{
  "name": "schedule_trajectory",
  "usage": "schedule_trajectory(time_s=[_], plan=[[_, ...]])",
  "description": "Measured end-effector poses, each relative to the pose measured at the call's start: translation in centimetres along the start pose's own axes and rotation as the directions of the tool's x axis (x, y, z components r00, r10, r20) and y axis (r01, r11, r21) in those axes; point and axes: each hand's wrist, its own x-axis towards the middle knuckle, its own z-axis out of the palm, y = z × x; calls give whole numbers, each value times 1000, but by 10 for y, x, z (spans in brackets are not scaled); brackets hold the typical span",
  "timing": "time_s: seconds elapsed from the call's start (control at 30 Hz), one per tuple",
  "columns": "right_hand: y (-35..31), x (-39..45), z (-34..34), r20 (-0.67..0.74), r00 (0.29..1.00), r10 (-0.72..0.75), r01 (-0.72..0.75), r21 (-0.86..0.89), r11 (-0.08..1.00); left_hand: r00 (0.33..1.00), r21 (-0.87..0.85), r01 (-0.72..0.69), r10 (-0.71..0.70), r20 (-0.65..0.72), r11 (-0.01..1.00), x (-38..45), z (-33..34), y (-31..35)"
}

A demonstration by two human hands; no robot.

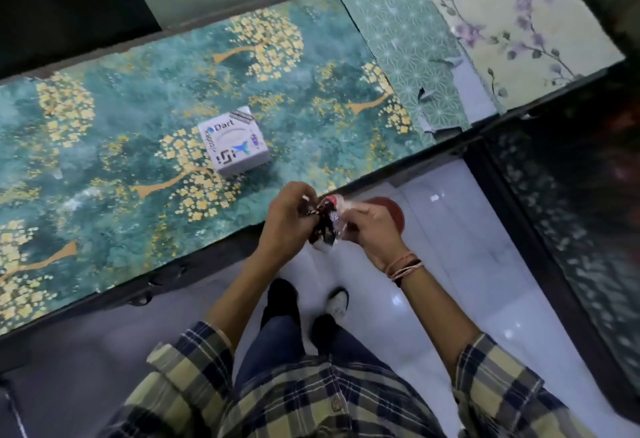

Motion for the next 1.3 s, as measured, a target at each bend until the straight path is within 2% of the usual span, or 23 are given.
schedule_trajectory(time_s=[0.07,0.1,0.17,0.23,0.33,0.43,0.5,0.57,0.6,0.67,0.77,0.87,0.93,1.0,1.07,1.1,1.23,1.3], plan=[[9,-3,-22,-36,999,27,-25,59,998,975,-159,163,-134,179,974,-3,11,1],[13,-3,-32,-53,998,37,-33,78,996,932,-250,270,-187,310,930,-5,13,2],[22,-1,-52,-85,994,66,-56,114,992,811,-356,443,-199,550,823,-10,18,2],[35,3,-71,-113,989,92,-77,131,988,748,-364,471,-145,648,804,-14,31,-5],[54,7,-93,-154,983,103,-89,97,991,762,-363,449,-139,632,816,-14,64,-23],[68,16,-105,-168,981,96,-85,71,994,826,-333,420,-203,526,844,-9,105,-41],[77,26,-112,-126,984,123,-104,147,984,855,-317,433,-274,440,844,-1,128,-52],[85,33,-118,-53,983,175,-156,264,952,859,-344,471,-334,388,812,9,149,-64],[93,39,-121,-25,985,173,-161,262,952,854,-357,492,-360,376,794,14,159,-71],[112,53,-126,-61,994,86,-79,111,991,837,-359,529,-404,368,769,23,183,-88],[147,89,-142,-230,972,-41,18,-100,995,777,-385,616,-449,441,688,34,218,-115],[186,141,-171,-401,915,-45,-74,-278,958,704,-392,707,-528,475,589,50,248,-146],[214,178,-192,-505,862,-51,-152,-353,923,700,-419,713,-543,464,562,62,267,-172],[240,215,-212,-513,856,-59,-212,-453,866,700,-447,714,-543,464,539,74,286,-198],[264,250,-228,-483,874,-59,-289,-614,735,682,-465,731,-564,465,499,87,306,-220],[275,267,-235,-511,856,-79,-311,-630,712,671,-475,740,-570,474,477,93,315,-228],[305,332,-244,-617,774,-145,-312,-571,760,651,-492,759,-539,534,428,110,343,-246],[308,347,-243,-544,836,-69,-339,-613,714,652,-489,758,-513,559,431,115,350,-250]])
